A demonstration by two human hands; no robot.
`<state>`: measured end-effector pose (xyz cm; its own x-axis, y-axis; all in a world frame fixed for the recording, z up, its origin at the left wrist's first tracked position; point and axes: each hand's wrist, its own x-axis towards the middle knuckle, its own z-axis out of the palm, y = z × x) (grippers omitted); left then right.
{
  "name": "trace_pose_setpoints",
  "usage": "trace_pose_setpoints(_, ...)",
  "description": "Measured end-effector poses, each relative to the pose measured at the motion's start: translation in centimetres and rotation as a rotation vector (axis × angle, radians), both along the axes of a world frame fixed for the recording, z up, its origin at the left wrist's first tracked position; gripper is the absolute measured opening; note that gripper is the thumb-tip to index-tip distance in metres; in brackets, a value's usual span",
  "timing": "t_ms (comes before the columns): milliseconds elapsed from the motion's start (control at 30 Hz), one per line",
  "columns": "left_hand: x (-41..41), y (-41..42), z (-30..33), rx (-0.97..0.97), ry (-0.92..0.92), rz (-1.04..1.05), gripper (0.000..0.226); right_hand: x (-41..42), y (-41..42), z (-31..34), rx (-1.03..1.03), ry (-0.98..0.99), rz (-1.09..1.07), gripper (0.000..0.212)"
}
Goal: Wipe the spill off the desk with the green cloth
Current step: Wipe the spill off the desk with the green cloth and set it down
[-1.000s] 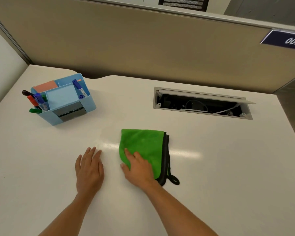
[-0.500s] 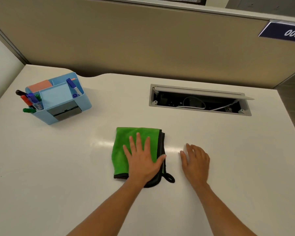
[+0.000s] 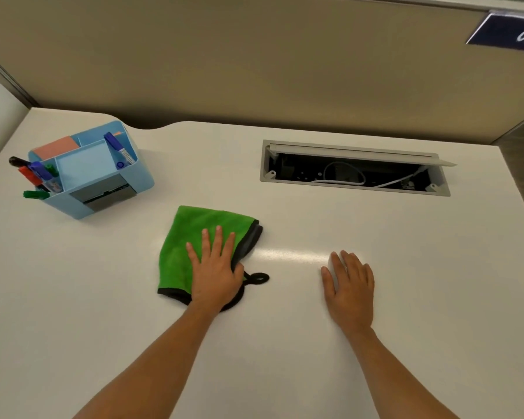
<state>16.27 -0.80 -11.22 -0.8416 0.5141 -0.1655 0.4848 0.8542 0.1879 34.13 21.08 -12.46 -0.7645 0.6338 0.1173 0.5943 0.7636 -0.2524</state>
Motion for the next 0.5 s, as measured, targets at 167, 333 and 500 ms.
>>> trace_pose_setpoints(167, -4.2, -3.6, 0.3, 0.078, 0.024, 0.132, 0.069, -0.1, 0.1, 0.0, -0.001, -0.005, 0.003, 0.052)
trace_pose_setpoints(333, -5.4, -2.0, 0.5, 0.173, 0.02, 0.178, 0.067, -0.2, 0.0, -0.2, 0.026, 0.006, -0.005, 0.05)
trace_pose_setpoints(500, -6.7, 3.1, 0.7, 0.311, -0.048, 0.118, 0.052, -0.2, 0.1, -0.3, 0.052, 0.006, -0.004, 0.05)
